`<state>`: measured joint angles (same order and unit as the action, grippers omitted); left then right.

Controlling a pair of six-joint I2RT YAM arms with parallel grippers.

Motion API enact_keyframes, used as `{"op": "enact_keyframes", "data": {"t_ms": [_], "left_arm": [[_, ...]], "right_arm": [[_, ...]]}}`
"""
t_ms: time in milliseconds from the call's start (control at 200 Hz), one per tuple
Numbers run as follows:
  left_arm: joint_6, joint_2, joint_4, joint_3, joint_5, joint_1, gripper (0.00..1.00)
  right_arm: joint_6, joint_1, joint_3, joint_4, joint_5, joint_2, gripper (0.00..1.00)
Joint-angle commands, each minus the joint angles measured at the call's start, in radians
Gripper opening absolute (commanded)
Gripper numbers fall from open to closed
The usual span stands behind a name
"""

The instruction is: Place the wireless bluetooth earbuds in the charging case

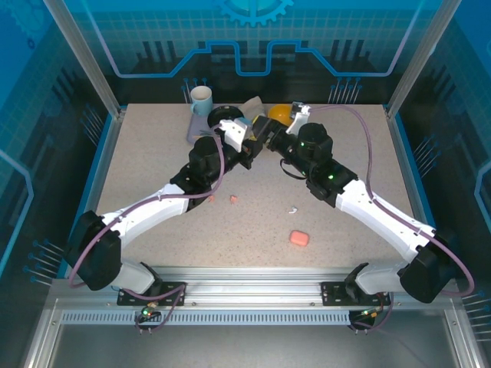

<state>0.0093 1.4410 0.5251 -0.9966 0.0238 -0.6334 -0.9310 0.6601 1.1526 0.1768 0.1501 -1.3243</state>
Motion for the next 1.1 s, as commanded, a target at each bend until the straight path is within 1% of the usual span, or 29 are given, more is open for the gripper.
{"op": "enact_keyframes", "data": {"t_ms": [0, 275, 430, 610, 725, 835, 915, 1030, 1090], "left_arm": [[-0.05, -0.042, 0.138, 0.036, 0.006, -0.016, 0.0], [-0.073, -0.076, 0.115, 0.119, 0.014, -0.017, 0.0], [-0.097, -0.101, 0.111, 0.191, 0.016, -0.015, 0.0], [-0.117, -0.117, 0.13, 0.256, 0.009, -0.017, 0.0], [-0.122, -0.11, 0.132, 0.273, 0.002, -0.016, 0.0], [-0.124, -0.103, 0.13, 0.286, 0.004, -0.016, 0.0], [-0.123, -0.107, 0.131, 0.296, 0.014, -0.017, 0.0], [-0.116, -0.118, 0.12, 0.303, 0.021, -0.016, 0.0], [-0.111, -0.123, 0.113, 0.306, 0.022, -0.017, 0.0]], "right_arm": [[-0.039, -0.008, -0.057, -0.083, -0.022, -0.016, 0.54], [0.005, 0.001, -0.149, -0.19, -0.029, 0.038, 0.49], [0.002, 0.017, -0.203, -0.206, -0.016, 0.053, 0.44], [0.011, 0.033, -0.215, -0.221, -0.001, 0.055, 0.39], [0.014, 0.033, -0.211, -0.222, 0.004, 0.054, 0.33], [0.027, 0.029, -0.216, -0.246, 0.028, 0.055, 0.32], [0.022, 0.002, -0.24, -0.272, 0.052, 0.072, 0.34], [0.03, -0.095, -0.268, -0.301, 0.044, 0.084, 0.4], [0.037, -0.148, -0.253, -0.369, 0.045, 0.065, 0.43]]}}
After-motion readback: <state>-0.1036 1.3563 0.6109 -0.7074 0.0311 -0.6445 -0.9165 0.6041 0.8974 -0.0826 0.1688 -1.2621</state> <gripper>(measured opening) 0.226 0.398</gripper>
